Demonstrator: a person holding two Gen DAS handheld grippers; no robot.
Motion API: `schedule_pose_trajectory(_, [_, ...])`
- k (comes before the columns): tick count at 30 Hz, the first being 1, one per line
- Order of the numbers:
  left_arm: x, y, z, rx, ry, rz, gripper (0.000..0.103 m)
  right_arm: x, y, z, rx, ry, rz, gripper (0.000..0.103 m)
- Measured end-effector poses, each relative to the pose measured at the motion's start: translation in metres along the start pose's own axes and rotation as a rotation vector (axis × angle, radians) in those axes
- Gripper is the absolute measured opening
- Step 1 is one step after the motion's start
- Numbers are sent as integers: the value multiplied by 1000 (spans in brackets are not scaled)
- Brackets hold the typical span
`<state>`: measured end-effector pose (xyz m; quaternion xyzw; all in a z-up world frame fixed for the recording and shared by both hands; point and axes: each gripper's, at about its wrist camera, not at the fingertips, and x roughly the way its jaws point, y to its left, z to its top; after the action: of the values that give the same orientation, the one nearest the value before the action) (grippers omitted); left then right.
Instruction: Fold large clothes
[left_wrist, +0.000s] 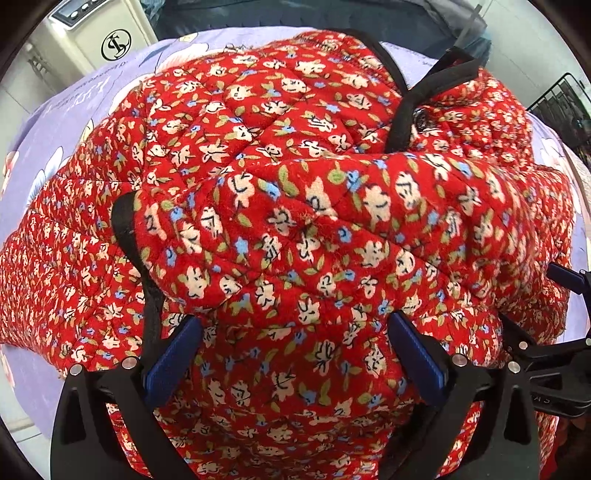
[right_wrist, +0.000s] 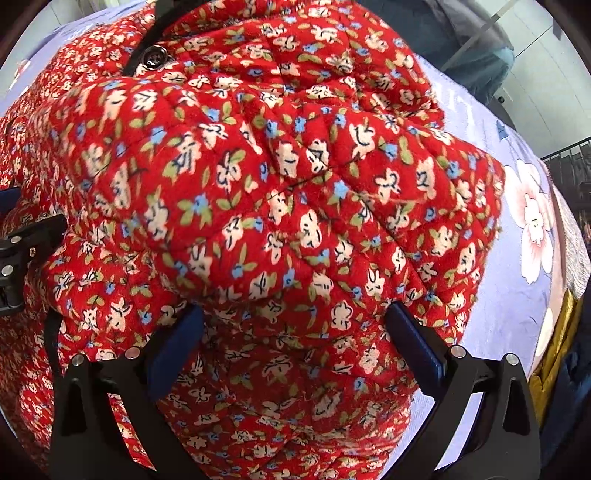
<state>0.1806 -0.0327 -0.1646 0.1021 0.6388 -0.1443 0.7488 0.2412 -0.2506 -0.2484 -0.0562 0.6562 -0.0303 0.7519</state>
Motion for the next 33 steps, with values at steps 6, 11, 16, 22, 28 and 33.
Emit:
schedule_pose_trajectory(6, [-28, 21, -17, -67, -30, -27, 97, -43, 12, -15, 68, -48, -22, 97])
schedule_pose_trajectory(11, [-55, 61, -49, -172, -76, -52, 97, -77, 17, -37, 158, -88, 103, 97])
schedule_pose_trajectory(16, [-65, 121, -87, -302, -86, -94, 97, -102, 43, -64, 129, -94, 134, 97])
schedule_pose_trajectory(22, [-74, 200, -124, -464, -91, -84, 96, -114, 90, -96, 88, -62, 176, 97])
schedule_pose_trajectory(28, [-72, 273, -153, -682, -89, -77, 94, -116, 131, -114, 37, -39, 199, 97])
schedule_pose_trajectory(33, [-75, 325, -163, -821, -142, -73, 93, -114, 151, -126, 52, -17, 195, 97])
